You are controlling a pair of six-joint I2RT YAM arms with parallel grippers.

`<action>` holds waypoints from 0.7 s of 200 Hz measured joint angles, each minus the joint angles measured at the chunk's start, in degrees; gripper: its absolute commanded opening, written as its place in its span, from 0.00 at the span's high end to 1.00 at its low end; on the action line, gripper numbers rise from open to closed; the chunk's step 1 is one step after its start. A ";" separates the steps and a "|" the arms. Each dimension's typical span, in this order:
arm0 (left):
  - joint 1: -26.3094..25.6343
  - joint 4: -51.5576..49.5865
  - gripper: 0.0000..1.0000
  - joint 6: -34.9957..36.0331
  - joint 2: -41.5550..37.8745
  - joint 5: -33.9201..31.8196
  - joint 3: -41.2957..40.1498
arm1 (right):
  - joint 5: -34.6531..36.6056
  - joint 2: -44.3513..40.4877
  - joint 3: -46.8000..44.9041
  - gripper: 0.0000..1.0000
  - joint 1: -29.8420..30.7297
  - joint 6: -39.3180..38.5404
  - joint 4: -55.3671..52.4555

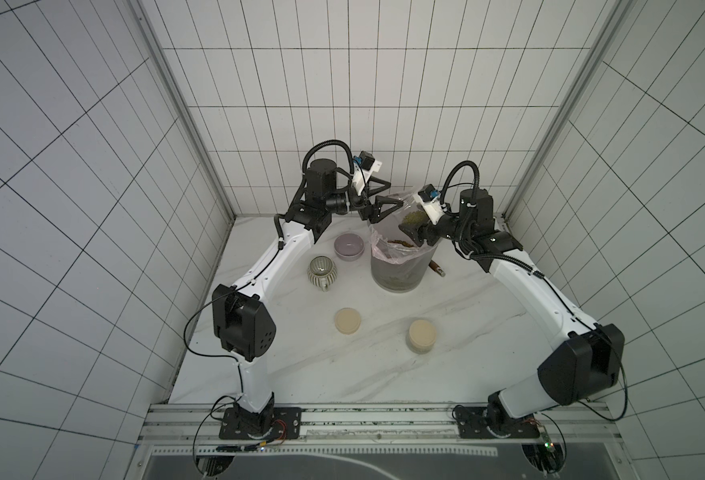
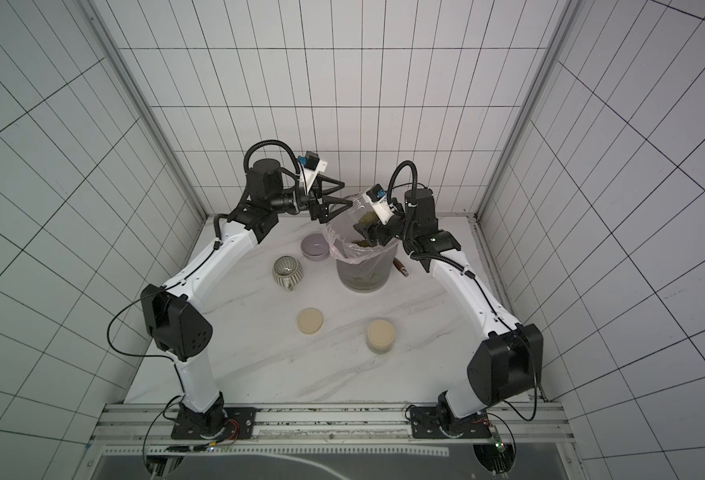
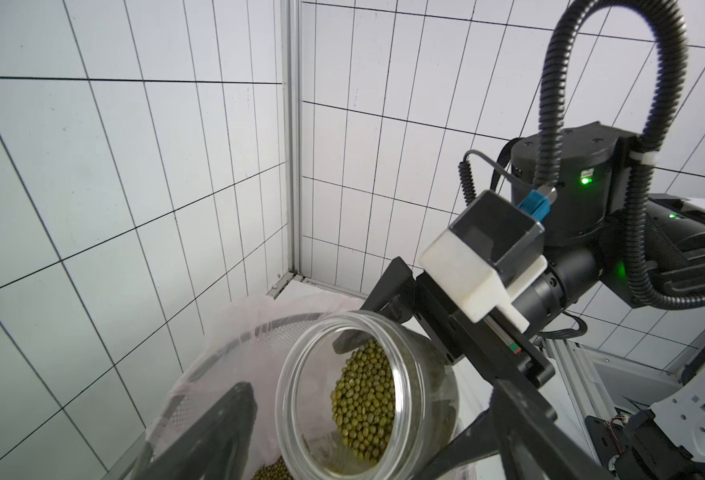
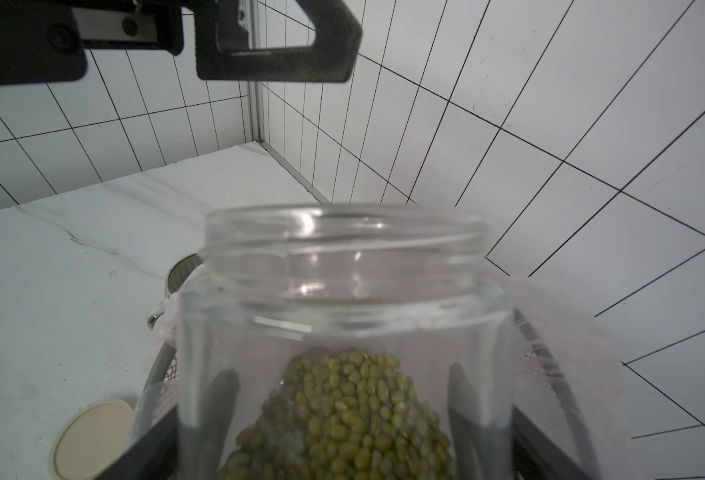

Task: Empty moldy mung beans from jars
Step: Pour the moldy mung beans from the jar into the trash bin.

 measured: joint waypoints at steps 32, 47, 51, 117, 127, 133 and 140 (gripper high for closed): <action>-0.70 -2.97 0.19 3.19 1.73 1.49 1.86 | -0.46 0.00 -0.09 0.41 -0.20 -1.14 0.35; -1.16 -5.29 0.23 4.96 1.88 1.68 1.97 | -0.35 0.00 -0.15 0.41 -0.26 -2.05 0.37; -1.29 -5.95 0.24 5.44 1.88 1.68 1.97 | -0.22 0.00 -0.22 0.41 -0.26 -2.40 0.37; -4.17 -13.22 0.39 9.20 2.19 1.53 2.12 | 5.79 -0.09 -1.90 0.41 2.64 -11.26 -0.17; -4.24 -14.43 0.41 9.42 2.19 1.16 2.19 | 7.21 -0.48 -2.56 0.41 3.54 -12.74 0.02; -4.24 -14.91 0.42 9.53 2.23 1.16 2.19 | 8.20 -0.90 -3.15 0.41 4.04 -13.77 0.26; -4.24 -15.43 0.45 9.64 2.29 1.14 2.19 | 9.14 -1.38 -3.74 0.41 4.63 -14.62 0.61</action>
